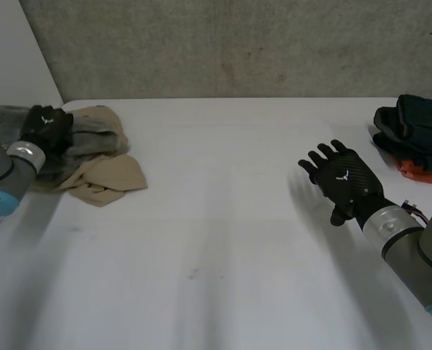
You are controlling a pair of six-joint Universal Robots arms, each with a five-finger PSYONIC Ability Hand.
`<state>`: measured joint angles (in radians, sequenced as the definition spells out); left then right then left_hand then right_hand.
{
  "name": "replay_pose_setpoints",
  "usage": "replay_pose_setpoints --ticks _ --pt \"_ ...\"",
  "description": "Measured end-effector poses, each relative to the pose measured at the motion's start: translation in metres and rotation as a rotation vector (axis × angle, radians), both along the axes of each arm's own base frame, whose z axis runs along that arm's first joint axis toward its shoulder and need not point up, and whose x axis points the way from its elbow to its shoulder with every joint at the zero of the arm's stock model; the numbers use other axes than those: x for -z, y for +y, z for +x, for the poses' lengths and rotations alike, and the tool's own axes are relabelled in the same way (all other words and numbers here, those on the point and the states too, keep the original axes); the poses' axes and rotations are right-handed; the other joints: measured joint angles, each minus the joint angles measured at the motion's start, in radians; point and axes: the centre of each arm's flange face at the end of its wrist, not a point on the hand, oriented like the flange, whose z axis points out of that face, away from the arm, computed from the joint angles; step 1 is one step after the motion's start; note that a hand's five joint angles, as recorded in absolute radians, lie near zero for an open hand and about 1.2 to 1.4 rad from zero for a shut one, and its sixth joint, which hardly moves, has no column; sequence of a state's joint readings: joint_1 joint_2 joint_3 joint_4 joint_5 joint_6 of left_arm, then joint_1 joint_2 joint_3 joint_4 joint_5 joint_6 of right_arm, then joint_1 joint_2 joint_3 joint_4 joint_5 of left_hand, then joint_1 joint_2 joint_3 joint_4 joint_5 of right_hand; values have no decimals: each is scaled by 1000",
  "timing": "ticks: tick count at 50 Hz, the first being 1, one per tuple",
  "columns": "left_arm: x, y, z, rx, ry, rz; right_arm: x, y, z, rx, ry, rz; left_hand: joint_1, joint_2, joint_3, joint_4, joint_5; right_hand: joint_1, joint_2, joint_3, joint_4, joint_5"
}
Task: Fold the laundry.
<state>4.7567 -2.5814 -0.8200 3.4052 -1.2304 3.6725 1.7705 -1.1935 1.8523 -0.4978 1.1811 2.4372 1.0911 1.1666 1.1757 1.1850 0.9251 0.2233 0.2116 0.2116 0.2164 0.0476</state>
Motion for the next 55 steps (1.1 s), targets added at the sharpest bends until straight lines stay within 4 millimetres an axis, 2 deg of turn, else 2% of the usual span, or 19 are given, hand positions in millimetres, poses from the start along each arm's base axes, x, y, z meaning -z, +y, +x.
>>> replay_pose_setpoints --ticks 2,6,13,14,16,18,19,22,25,29,33,34,35,36,37,39,43,50,55 --pt "-16 2 -5 -4 38 -28 0 0 0 1 -1 1 0 6 11 12 0 0 0 0 0 0" --pt "-74 15 -21 -2 166 -123 -1 -1 0 3 -4 -2 0 6 11 12 0 0 0 0 0 0" --pt "-179 77 -72 141 436 -254 -8 -4 -3 37 -15 -21 0 7 11 12 0 0 0 0 0 0" --pt "-182 80 -74 150 446 -256 -9 -4 -3 41 -16 -22 0 7 11 12 0 0 0 0 0 0" --pt "-204 110 -97 235 534 -251 -16 -6 -6 75 -26 -38 0 11 12 12 15 0 0 0 0 0" --pt "-210 123 -108 273 569 -240 -20 -7 -8 95 -34 -47 0 11 12 12 15 0 0 0 0 0" --pt "-214 140 -123 326 612 -215 -28 -8 -11 127 -49 -61 0 15 16 13 16 0 0 0 0 0" --pt "-213 164 -148 399 660 -165 -39 -10 -16 174 -85 -76 0 16 17 16 16 0 0 0 0 0" --pt "-197 185 -179 451 687 -92 -47 -11 -20 212 -132 -77 0 16 17 16 16 0 0 0 0 0" --pt "-145 205 -222 461 682 45 -59 -14 -29 264 -223 -51 0 16 17 16 16 0 0 0 0 0" --pt "-89 215 -247 430 635 167 -62 -17 -36 294 -259 -14 -6 -8 -14 -12 12 0 0 0 0 0" --pt "-73 218 -252 421 616 201 -62 -18 -38 301 -263 0 -44 -76 -85 -76 -26 0 0 0 0 0" --pt "-59 221 -256 412 596 233 -61 -18 -40 306 -264 13 -253 -300 -305 -301 -221 0 0 0 0 0" --pt "-51 223 -258 408 583 253 -61 -19 -41 310 -264 23 -253 -300 -305 -301 -221 0 0 0 0 0" --pt "-37 228 -261 401 556 290 -59 -19 -42 315 -262 41 -457 -499 -495 -511 -428 0 0 0 0 0" --pt "-26 233 -263 397 530 323 -57 -20 -43 321 -255 69 -509 -563 -570 -584 -502 0 0 0 0 0" --pt "-28 241 -261 390 500 352 -49 -21 -43 327 -236 133 -568 -637 -643 -666 -591 0 0 0 0 0" --pt "-72 238 -229 346 510 322 -43 -18 -42 344 -249 282 -585 -667 -669 -696 -619 0 0 0 0 0" --pt "-87 240 -209 333 513 317 -44 -8 -40 379 -331 441 -601 -685 -690 -716 -638 0 0 0 0 0"
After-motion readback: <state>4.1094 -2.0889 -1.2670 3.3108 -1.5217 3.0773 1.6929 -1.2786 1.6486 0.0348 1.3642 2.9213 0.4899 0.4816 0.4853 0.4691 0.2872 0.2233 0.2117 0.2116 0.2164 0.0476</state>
